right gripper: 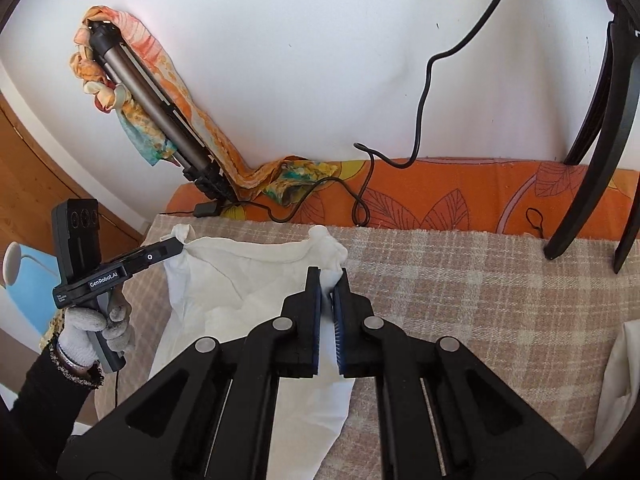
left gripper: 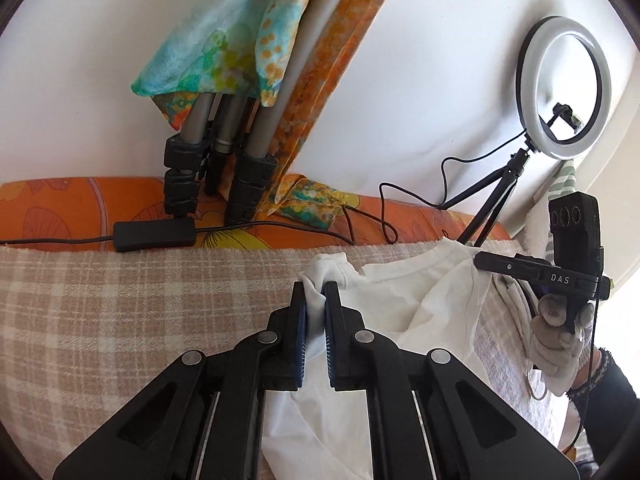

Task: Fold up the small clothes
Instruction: 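Lift the collar end and fold it over onto the hem end, then open both tools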

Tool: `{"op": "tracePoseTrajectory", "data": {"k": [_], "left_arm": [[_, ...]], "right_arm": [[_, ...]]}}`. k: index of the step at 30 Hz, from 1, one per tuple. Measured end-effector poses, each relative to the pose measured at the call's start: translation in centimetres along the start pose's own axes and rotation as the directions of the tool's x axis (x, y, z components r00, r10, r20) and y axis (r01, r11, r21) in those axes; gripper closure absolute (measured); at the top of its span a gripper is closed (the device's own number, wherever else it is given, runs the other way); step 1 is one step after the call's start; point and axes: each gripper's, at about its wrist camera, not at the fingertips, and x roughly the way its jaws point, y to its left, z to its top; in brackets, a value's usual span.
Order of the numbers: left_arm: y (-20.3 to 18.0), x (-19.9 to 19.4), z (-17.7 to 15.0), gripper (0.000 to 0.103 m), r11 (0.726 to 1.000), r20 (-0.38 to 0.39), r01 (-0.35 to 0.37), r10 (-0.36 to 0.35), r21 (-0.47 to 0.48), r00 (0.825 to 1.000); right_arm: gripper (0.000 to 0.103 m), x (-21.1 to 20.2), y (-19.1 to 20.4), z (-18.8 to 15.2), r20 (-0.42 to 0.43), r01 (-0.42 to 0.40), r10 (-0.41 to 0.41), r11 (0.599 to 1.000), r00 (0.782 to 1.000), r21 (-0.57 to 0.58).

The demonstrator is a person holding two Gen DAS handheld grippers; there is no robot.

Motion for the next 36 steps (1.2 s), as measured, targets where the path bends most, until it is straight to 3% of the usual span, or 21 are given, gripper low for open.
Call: {"op": "tracePoseTrajectory", "data": {"k": [8, 16, 27, 36], "left_arm": [[-3.5, -6.4, -3.0, 0.096, 1.0, 0.046, 0.003, -0.004, 0.023, 0.999], [-5.1, -11.6, -8.9, 0.096, 1.0, 0.048, 0.006, -0.007, 0.024, 0.999], [-6.8, -14.3, -19.0, 0.096, 0.997, 0.01, -0.028, 0.028, 0.075, 1.0], [-7.6, -14.8, -23.3, 0.095, 0.99, -0.043, -0.056, 0.062, 0.132, 0.997]], "right_arm": [[0.096, -6.9, 5.2, -3.0, 0.034, -0.001, 0.003, 0.998, 0.999, -0.066], [0.096, -12.5, 10.0, -9.3, 0.043, 0.007, -0.002, 0.992, 0.999, -0.126], [0.096, -13.2, 12.2, -21.2, 0.013, 0.067, -0.066, 0.979, 0.998, -0.192], [0.096, -13.7, 13.0, -26.5, 0.04, 0.201, -0.198, 0.934, 0.979, -0.297]]}}
